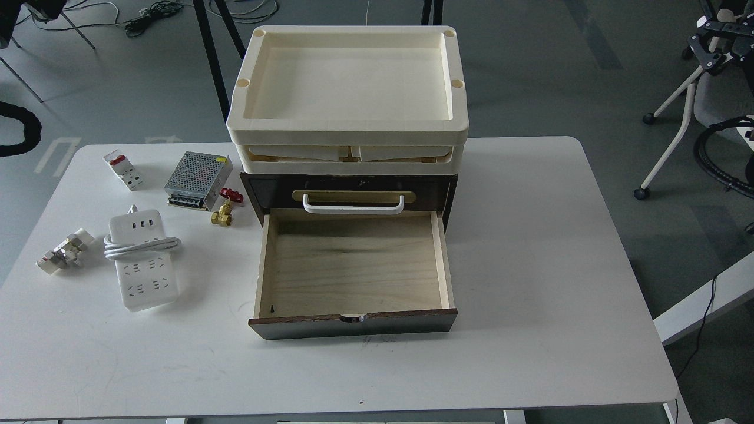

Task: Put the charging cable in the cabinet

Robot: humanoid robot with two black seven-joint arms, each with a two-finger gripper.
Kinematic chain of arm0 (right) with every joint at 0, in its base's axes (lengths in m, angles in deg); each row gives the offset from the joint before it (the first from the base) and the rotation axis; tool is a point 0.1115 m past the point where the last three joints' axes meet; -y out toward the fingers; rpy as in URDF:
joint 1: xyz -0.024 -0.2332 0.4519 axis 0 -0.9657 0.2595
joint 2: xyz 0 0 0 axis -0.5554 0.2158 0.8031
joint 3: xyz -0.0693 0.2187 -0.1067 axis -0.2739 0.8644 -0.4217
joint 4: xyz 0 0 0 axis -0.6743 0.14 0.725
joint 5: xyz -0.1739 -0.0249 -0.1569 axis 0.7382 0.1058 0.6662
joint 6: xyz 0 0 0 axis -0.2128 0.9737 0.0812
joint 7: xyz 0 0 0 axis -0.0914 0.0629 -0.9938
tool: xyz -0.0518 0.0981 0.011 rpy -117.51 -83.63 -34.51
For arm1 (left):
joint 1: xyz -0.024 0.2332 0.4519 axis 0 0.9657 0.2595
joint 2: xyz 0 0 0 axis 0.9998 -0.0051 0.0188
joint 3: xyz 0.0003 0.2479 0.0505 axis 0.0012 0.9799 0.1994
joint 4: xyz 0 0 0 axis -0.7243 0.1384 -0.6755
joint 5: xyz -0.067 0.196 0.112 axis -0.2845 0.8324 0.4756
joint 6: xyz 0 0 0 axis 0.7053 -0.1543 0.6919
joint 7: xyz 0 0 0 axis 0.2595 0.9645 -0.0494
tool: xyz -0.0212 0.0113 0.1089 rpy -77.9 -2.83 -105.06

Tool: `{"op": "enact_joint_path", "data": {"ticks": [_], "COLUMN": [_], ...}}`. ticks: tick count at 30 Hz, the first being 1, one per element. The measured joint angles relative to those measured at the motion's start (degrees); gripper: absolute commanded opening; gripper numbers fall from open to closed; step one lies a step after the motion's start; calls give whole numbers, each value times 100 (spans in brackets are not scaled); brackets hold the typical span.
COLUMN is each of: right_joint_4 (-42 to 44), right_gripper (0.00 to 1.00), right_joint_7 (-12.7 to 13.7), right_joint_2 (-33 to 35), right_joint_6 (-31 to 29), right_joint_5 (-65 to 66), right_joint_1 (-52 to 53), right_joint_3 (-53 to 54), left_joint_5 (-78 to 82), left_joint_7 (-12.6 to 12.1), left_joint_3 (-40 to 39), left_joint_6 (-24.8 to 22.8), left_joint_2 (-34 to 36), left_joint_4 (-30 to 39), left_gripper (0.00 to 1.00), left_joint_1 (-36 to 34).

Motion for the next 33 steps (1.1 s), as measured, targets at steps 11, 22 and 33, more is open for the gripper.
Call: {"op": "enact_joint_path", "data": {"ticks": [11, 22, 33], "right_joint_4": [-42, -37, -27], "right_gripper": [100, 100, 100], "right_joint_7": [5, -4, -20], "right_joint_2": [86, 130, 415], "right_joint_6": [0, 0, 1], "right_joint_5": [4, 4, -5], "right_joint_1": [-51, -137, -285], "right_joint_3": [25, 43, 46], "left_joint_5": [-120, -191, 468], "left_joint_7": [197, 545, 561], "left_joint_3": [-43, -1178, -1974], "left_joint_6": [4, 0, -1], "left_joint_2": [-211, -1020, 366], "left_joint_4": [-820, -1770, 1901], "left_gripper": [100, 100, 100], "left_joint_1": [171, 83, 1180]}}
